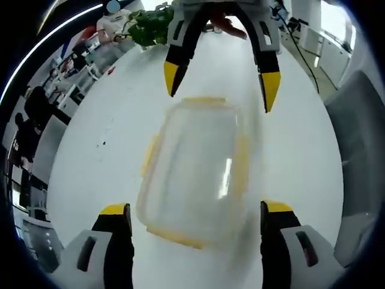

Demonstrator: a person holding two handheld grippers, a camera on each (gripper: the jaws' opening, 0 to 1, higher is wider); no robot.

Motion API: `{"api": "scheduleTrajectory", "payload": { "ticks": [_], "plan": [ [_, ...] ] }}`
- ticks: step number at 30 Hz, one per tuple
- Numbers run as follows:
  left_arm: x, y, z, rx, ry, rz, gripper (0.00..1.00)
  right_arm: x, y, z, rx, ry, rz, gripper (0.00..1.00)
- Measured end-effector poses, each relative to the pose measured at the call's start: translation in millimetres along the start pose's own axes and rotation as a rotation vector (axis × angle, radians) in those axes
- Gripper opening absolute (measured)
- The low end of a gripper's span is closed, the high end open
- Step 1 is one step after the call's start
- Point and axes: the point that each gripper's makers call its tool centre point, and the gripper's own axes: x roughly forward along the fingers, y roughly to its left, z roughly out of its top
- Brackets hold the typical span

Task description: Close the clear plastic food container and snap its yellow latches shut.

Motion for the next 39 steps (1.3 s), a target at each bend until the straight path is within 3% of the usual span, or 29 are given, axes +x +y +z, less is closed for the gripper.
{"api": "scheduleTrajectory", "payload": {
  "ticks": [21, 39],
  "plan": [
    [-27.1, -15.3, -3.6, -0.085, -0.055, 0.042, 0.86, -15.9, 27.8, -3.6, 0.108, -0.075, -0.097, 0.74],
    [-49.9, -43.3, -28.7, -0.201, -0.111, 0.099, 0.85, -25.4, 56.3, -8.7, 0.205, -0.141, -0.206, 0.74]
  ]
}}
